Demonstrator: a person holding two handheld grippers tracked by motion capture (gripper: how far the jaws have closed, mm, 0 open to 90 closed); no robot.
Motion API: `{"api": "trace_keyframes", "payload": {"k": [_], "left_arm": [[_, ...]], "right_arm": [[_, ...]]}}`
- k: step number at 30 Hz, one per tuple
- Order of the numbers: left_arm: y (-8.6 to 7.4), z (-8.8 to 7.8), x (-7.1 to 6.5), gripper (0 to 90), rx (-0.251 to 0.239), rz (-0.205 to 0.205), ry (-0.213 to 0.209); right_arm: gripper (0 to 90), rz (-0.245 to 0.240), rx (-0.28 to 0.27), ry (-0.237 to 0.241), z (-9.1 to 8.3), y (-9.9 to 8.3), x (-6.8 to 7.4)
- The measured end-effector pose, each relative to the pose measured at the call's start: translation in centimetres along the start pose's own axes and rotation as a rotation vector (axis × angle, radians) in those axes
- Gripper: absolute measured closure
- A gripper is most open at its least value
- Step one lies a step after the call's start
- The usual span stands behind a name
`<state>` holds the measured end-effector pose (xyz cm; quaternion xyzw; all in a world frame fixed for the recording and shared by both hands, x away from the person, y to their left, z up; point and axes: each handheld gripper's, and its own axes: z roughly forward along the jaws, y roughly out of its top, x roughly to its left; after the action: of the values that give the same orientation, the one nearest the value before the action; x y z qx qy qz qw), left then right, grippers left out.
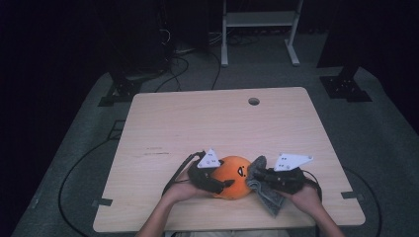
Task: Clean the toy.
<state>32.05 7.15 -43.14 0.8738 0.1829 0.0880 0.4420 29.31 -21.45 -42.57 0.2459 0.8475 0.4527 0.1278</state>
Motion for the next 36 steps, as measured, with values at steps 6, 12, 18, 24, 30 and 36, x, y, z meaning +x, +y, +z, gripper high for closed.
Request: {"api": "trace_keyframes", "payload": {"k": [6, 12, 18, 24, 30, 36], "left_arm": [[-0.1, 0.3, 0.2, 25.2, -0.017, -0.012, 0.0], [0.0, 0.4, 0.1, 25.2, -0.017, -0.01, 0.02], [0.1, 0.5, 0.2, 25.2, -0.018, -0.012, 0.02], [0.0, 0.4, 0.4, 25.1, -0.02, -0.018, 0.023], [0.1, 0.6, 0.3, 25.0, -0.019, -0.022, 0.038], [0.1, 0.6, 0.4, 25.0, -0.025, -0.036, 0.044]], "right_arm": [[79.6, -0.045, -0.095, 0.017, -1.0, 1.2, 1.5], [79.5, -0.107, -0.043, 0.024, 1.0, 1.5, 2.5], [79.5, -0.053, -0.018, -0.019, 0.4, 0.2, 0.7], [79.5, -0.015, 0.012, -0.067, -0.1, -0.5, -0.5], [79.4, -0.088, -0.096, 0.048, -0.2, 1.6, 2.7], [79.5, -0.092, -0.049, 0.036, 1.3, 0.9, 2.3]]}}
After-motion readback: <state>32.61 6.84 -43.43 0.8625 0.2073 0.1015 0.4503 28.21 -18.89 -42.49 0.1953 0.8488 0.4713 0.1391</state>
